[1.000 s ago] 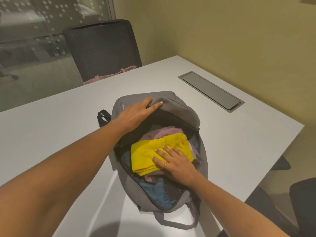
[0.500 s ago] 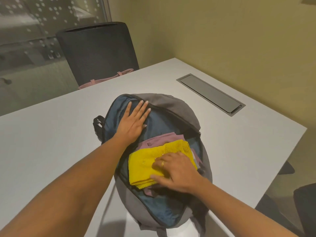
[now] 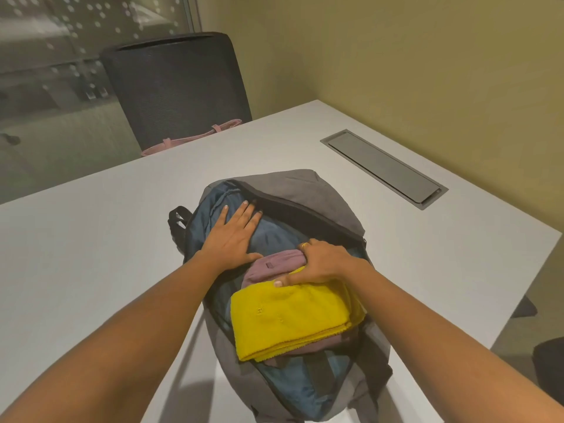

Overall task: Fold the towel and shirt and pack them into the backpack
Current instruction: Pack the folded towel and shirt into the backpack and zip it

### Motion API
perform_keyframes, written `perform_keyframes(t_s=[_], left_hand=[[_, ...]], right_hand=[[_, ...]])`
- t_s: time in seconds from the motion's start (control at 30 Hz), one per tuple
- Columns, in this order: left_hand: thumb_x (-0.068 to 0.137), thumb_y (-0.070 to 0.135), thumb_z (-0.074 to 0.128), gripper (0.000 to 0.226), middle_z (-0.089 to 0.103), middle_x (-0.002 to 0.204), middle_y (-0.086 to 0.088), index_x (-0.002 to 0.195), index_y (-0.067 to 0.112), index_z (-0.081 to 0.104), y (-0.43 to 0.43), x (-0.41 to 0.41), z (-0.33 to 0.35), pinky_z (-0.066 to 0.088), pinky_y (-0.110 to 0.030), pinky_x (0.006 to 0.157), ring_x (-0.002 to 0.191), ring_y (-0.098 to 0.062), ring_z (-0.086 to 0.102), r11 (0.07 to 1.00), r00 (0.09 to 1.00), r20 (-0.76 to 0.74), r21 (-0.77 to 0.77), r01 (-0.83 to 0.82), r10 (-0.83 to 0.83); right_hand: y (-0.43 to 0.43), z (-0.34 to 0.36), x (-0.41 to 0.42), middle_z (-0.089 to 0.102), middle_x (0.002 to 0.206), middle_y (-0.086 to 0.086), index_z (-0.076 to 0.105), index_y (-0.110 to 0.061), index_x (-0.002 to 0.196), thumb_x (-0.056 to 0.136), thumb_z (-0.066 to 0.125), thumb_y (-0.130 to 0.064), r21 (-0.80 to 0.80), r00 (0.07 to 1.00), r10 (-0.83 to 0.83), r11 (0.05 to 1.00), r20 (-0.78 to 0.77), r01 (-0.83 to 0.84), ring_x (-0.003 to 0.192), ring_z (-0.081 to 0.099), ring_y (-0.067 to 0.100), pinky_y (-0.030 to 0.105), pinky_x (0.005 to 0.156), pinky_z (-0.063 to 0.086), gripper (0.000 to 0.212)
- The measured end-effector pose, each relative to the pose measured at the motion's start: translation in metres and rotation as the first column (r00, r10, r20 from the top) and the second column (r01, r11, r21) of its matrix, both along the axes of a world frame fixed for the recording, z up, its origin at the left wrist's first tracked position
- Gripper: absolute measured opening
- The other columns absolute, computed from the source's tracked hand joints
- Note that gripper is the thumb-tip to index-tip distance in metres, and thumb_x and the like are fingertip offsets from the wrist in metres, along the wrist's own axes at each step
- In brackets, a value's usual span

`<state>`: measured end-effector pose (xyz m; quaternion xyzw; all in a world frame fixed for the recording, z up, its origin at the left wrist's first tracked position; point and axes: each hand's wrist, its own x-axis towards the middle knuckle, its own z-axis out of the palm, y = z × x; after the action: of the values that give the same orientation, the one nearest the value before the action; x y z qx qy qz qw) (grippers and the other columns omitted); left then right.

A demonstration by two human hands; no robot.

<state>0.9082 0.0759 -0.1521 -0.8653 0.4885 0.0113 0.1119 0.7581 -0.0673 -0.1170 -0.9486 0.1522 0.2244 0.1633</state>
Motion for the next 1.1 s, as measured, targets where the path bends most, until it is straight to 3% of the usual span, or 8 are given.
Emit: perform_keyframes(t_s=[0.13, 0.23, 0.37, 0.57, 0.63, 0.73, 0.97, 1.1], left_hand=[[0.085, 0.067, 0.034, 0.091, -0.008, 0.158, -0.008, 0.148, 0.015, -0.005, -0.002, -0.003, -0.001, -0.005, -0.047, 0.116, 0.146, -0.023, -0.01, 1.0, 1.0, 0.001, -0.004, -0.022, 0.022], [0.089, 0.059, 0.036, 0.085, -0.003, 0.158, -0.009, 0.149, 0.013, -0.003, -0.004, -0.003, -0.002, 0.001, -0.044, 0.118, 0.146, -0.023, -0.005, 0.999, 0.998, -0.062, -0.017, -0.03, 0.028], [0.093, 0.044, 0.044, 0.074, 0.009, 0.157, -0.01, 0.148, 0.01, 0.008, -0.009, -0.004, 0.002, 0.012, -0.038, 0.118, 0.146, -0.024, 0.009, 0.997, 0.988, -0.146, -0.062, -0.053, 0.044], [0.095, 0.034, 0.045, 0.05, 0.042, 0.145, -0.011, 0.14, 0.012, 0.037, -0.014, -0.002, 0.01, 0.04, -0.034, 0.101, 0.13, -0.025, 0.045, 0.988, 0.99, -0.127, -0.129, -0.081, 0.065], [0.096, 0.033, 0.043, 0.039, 0.061, 0.123, -0.014, 0.128, 0.012, 0.051, -0.015, -0.001, 0.014, 0.045, -0.035, 0.085, 0.11, -0.028, 0.058, 0.989, 0.997, -0.06, -0.137, -0.051, 0.043], [0.096, 0.033, 0.044, 0.032, 0.068, 0.102, -0.016, 0.109, 0.009, 0.061, -0.014, 0.005, 0.024, 0.043, -0.038, 0.075, 0.095, -0.032, 0.061, 0.976, 0.997, -0.077, -0.212, -0.041, 0.025], [0.096, 0.024, 0.046, 0.035, 0.065, 0.118, -0.015, 0.128, 0.014, 0.055, -0.012, 0.013, 0.057, 0.042, -0.039, 0.094, 0.109, -0.031, 0.059, 0.936, 0.99, -0.136, -0.35, -0.014, -0.036], [0.096, 0.023, 0.047, 0.034, 0.066, 0.116, -0.016, 0.127, 0.013, 0.056, -0.01, 0.015, 0.065, 0.042, -0.039, 0.094, 0.107, -0.032, 0.06, 0.921, 0.987, -0.15, -0.39, -0.014, -0.049]], right_hand=[[-0.003, -0.001, -0.001, 0.023, 0.153, 0.005, 0.015, -0.022, 0.147, 0.071, 0.057, -0.071, 0.107, 0.991, 0.014, 0.994, -0.136, 0.0, 0.138, 0.027, 0.029, 0.048, 0.111, 0.026, 0.1], [-0.002, -0.007, 0.0, 0.028, 0.15, 0.006, 0.02, -0.02, 0.146, 0.064, 0.065, -0.071, 0.019, 0.991, 0.039, 0.999, -0.128, -0.037, 0.135, 0.029, 0.03, 0.048, 0.109, 0.029, 0.107], [0.002, -0.017, 0.003, 0.057, 0.124, 0.005, 0.051, -0.016, 0.121, 0.057, 0.071, -0.07, 0.023, 0.999, -0.04, 0.999, 0.031, 0.04, 0.113, 0.052, 0.026, 0.041, 0.091, 0.042, 0.086], [0.004, -0.021, 0.001, 0.056, 0.081, -0.002, 0.05, -0.017, 0.079, 0.06, 0.074, -0.063, 0.043, 0.991, -0.046, 0.998, 0.128, 0.041, 0.084, 0.054, 0.02, 0.031, 0.07, 0.039, 0.055], [0.005, -0.02, 0.0, 0.061, 0.088, 0.0, 0.056, -0.017, 0.087, 0.062, 0.075, -0.06, 0.061, 0.985, -0.035, 0.998, 0.167, 0.025, 0.094, 0.058, 0.024, 0.033, 0.073, 0.041, 0.053], [0.006, -0.014, -0.004, 0.064, 0.105, 0.003, 0.061, -0.01, 0.105, 0.062, 0.076, -0.057, 0.064, 0.968, -0.015, 0.998, 0.25, -0.001, 0.103, 0.059, 0.025, 0.035, 0.079, 0.044, 0.066], [0.004, 0.043, 0.022, 0.064, 0.096, -0.005, 0.067, -0.019, 0.095, 0.058, 0.082, -0.049, 0.155, 0.888, 0.095, 0.971, 0.451, -0.182, 0.089, 0.057, 0.014, 0.036, 0.079, 0.049, 0.049], [-0.005, 0.029, 0.034, 0.059, 0.101, -0.005, 0.064, -0.024, 0.114, 0.06, 0.076, -0.059, -0.037, 0.902, 0.244, 0.968, 0.357, -0.248, 0.098, 0.054, 0.017, 0.036, 0.079, 0.046, 0.065]])
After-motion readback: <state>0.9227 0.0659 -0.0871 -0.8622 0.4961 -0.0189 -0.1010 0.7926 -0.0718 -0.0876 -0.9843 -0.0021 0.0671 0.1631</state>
